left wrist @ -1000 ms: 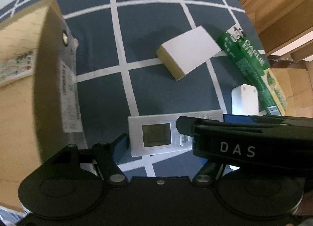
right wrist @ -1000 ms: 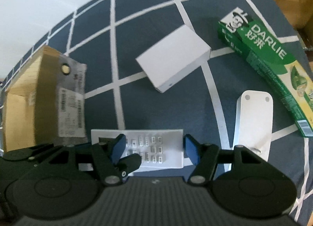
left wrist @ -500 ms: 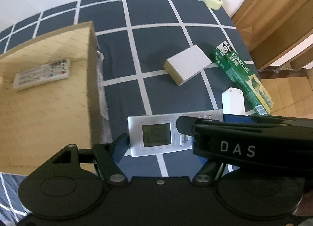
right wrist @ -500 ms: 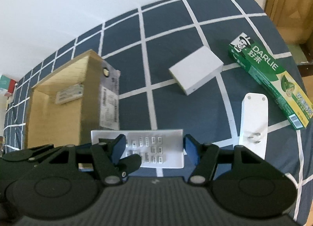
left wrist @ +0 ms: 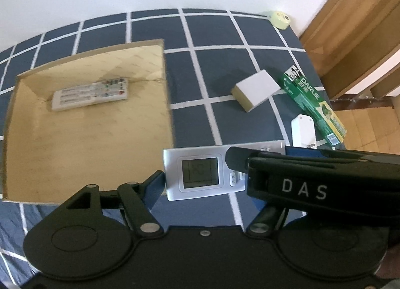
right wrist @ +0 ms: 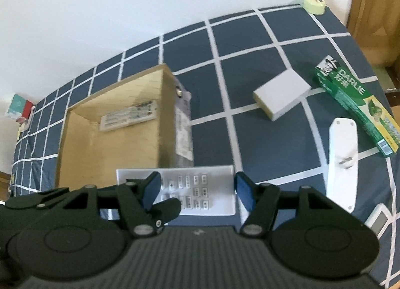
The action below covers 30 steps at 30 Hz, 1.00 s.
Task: Organize objects
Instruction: 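Lift the air-conditioner remote with the right gripper and carry it over the box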
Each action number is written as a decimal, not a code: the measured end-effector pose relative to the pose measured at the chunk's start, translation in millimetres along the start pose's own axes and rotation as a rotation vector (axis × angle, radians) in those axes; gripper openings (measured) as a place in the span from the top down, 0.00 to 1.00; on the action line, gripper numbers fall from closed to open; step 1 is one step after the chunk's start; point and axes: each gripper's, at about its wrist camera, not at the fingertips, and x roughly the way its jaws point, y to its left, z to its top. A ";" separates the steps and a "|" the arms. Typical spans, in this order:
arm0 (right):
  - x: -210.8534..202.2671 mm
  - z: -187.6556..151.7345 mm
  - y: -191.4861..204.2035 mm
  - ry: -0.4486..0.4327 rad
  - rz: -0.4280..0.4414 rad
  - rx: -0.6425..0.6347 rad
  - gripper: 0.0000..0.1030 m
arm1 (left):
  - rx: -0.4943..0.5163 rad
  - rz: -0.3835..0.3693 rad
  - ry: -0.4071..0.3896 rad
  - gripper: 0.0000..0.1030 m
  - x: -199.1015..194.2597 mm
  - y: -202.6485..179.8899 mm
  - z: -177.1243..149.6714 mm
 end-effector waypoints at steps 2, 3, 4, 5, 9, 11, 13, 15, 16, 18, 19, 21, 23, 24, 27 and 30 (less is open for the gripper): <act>-2.4 -1.8 13.1 -0.008 0.001 -0.011 0.38 | -0.007 0.001 -0.011 0.33 -7.6 8.6 -2.8; -3.3 -2.8 19.2 -0.012 0.002 -0.017 0.37 | -0.011 0.003 -0.019 0.33 -12.4 14.1 -4.4; -4.3 -3.8 25.8 -0.016 0.003 -0.022 0.38 | -0.015 0.004 -0.026 0.33 -16.2 18.7 -5.4; -5.1 -4.7 33.3 -0.022 0.004 -0.030 0.38 | -0.022 0.006 -0.033 0.34 -20.6 24.1 -6.5; -7.1 -7.2 58.7 -0.038 0.008 -0.055 0.37 | -0.049 0.008 -0.056 0.34 -33.8 45.1 -9.8; -6.1 -8.1 71.7 -0.044 0.011 -0.067 0.37 | -0.059 0.010 -0.065 0.34 -38.9 55.4 -10.8; -4.3 -9.2 82.4 -0.046 0.014 -0.077 0.37 | -0.065 0.014 -0.074 0.34 -44.1 66.0 -12.2; -2.1 -9.8 94.6 -0.048 0.017 -0.091 0.37 | -0.074 0.016 -0.081 0.34 -49.0 77.4 -13.5; -0.8 -10.0 100.1 -0.049 0.018 -0.096 0.37 | -0.079 0.016 -0.084 0.34 -50.5 82.2 -13.9; 1.9 -10.8 109.8 -0.051 0.021 -0.104 0.37 | -0.086 0.021 -0.093 0.34 -53.8 91.9 -14.9; 3.5 -10.8 114.7 -0.051 0.022 -0.110 0.37 | -0.088 0.022 -0.095 0.34 -54.6 95.9 -14.8; 6.6 -9.9 124.7 -0.054 0.025 -0.120 0.37 | -0.095 0.026 -0.102 0.34 -56.9 105.0 -13.8; 10.5 -7.7 133.5 -0.055 0.029 -0.126 0.37 | -0.101 0.031 -0.107 0.34 -58.4 113.1 -12.7; 12.8 -6.5 137.8 -0.056 0.031 -0.131 0.37 | -0.102 0.032 -0.109 0.34 -58.8 117.6 -11.9; 20.9 -2.4 148.1 -0.058 0.033 -0.134 0.37 | -0.109 0.036 -0.110 0.34 -57.6 129.2 -7.8; 32.0 3.0 156.8 -0.051 0.040 -0.132 0.37 | -0.112 0.044 -0.105 0.34 -53.2 142.2 -0.4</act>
